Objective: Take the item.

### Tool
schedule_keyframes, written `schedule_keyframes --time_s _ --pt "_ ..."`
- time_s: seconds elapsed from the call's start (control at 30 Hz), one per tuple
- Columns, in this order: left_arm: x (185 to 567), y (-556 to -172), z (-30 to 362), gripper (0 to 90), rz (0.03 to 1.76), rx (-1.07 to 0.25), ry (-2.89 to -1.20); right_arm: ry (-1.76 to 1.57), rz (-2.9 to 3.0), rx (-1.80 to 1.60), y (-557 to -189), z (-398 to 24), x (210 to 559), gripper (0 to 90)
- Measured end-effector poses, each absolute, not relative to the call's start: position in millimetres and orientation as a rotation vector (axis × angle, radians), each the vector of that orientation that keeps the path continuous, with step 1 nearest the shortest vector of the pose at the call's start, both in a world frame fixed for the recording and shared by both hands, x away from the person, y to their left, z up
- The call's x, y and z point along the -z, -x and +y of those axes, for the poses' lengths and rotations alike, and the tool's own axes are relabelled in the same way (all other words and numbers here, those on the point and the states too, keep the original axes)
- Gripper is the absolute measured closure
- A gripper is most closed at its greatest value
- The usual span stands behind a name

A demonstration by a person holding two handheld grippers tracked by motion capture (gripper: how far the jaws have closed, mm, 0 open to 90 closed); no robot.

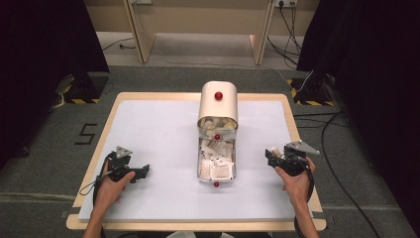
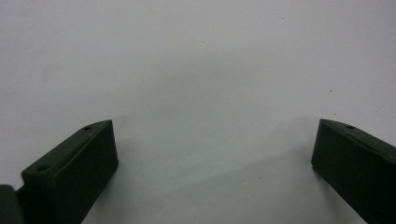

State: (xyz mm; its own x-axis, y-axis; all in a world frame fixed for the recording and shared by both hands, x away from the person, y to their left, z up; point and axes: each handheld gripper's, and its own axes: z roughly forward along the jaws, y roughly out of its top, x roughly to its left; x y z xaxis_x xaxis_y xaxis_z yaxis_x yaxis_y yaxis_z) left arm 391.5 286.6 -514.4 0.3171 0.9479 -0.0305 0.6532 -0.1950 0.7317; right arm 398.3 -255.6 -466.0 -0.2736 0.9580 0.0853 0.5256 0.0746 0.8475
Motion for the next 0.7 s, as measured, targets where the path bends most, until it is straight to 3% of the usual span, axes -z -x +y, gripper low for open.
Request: schedule_keyframes --time_s 0.7 --pt "514 -391 287 0.0 1.412 -0.580 -1.934 -1.428 1.902 -1.120 -386 -238 461 18.0"
